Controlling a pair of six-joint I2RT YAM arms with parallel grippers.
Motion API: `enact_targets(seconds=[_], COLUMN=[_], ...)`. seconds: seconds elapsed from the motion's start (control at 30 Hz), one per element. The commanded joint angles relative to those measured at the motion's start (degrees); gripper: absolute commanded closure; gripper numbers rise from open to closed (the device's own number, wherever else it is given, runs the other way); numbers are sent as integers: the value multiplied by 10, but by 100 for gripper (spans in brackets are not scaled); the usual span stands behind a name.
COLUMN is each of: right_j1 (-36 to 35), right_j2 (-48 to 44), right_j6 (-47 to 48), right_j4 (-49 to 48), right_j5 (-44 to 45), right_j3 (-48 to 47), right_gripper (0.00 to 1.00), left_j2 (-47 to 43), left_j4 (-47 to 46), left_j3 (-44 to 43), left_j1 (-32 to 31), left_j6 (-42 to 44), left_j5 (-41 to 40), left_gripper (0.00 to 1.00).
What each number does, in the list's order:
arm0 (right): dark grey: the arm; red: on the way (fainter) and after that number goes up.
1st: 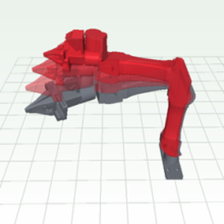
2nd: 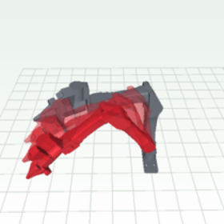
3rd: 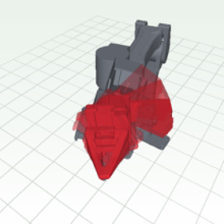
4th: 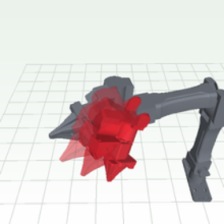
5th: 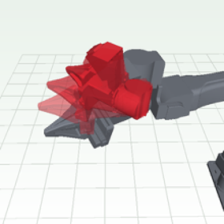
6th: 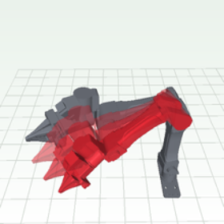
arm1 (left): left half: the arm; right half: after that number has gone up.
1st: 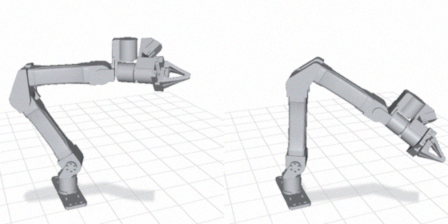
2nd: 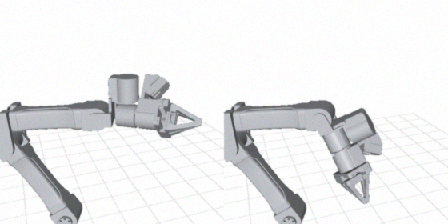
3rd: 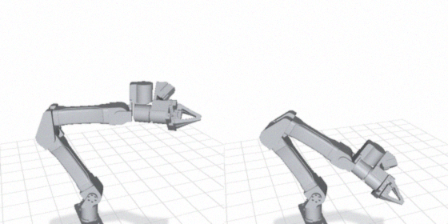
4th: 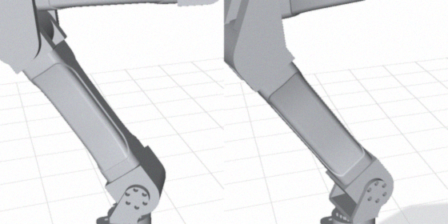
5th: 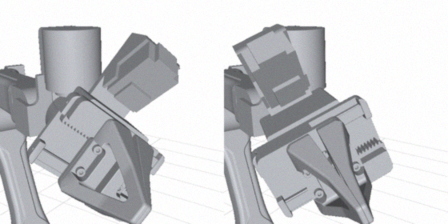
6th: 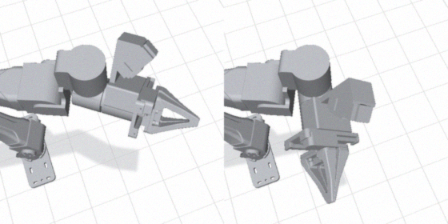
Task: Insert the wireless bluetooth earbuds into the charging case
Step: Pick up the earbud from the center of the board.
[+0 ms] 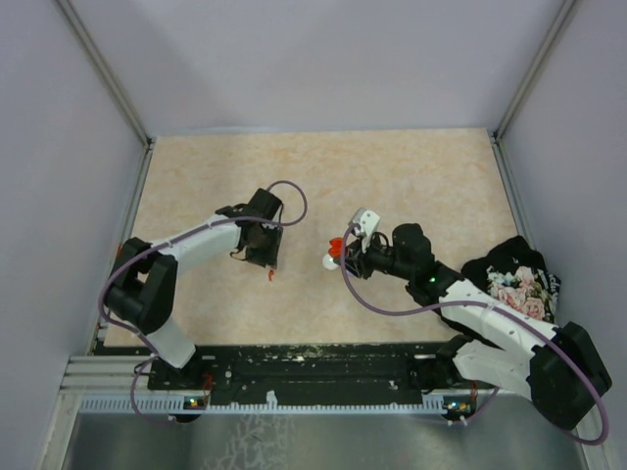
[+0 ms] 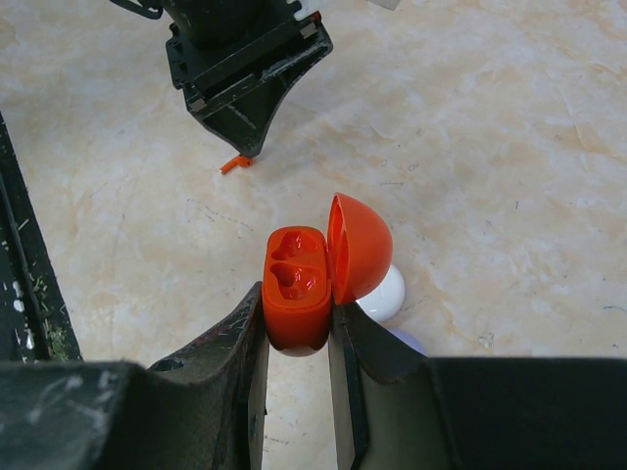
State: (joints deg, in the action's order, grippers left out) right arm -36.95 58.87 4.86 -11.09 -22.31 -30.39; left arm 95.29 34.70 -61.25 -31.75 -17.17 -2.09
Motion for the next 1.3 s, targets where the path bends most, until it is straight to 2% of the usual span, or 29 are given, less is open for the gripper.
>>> enact_targets(seconds=[0.0,0.47,0.73,1.1,1.27], right_j1=[4,5,5,5,5], right_j2=[-11,-3,-3,-8,-19], right_j6=[-9,-12,-9,-7,11], right_j4=[-36,-40,-40,-50,-80], right_j5=[-3,-7,-8,-16,-24], right_j3=[-4,-3,-5,-26,-27], right_gripper=[100,100,100,100,100], left_j2=[16,57,51,-76,-152], left_j4=[23,37,47,-44,-120], left_j3=[-13,-26,-25,-14,7], left_j1=[-2,-9,-12,-11,-11], left_j6=[-13,-17,-17,34,74], left_j5=[18,7,-4,7,48], left_gripper=[62,70,81,89,90])
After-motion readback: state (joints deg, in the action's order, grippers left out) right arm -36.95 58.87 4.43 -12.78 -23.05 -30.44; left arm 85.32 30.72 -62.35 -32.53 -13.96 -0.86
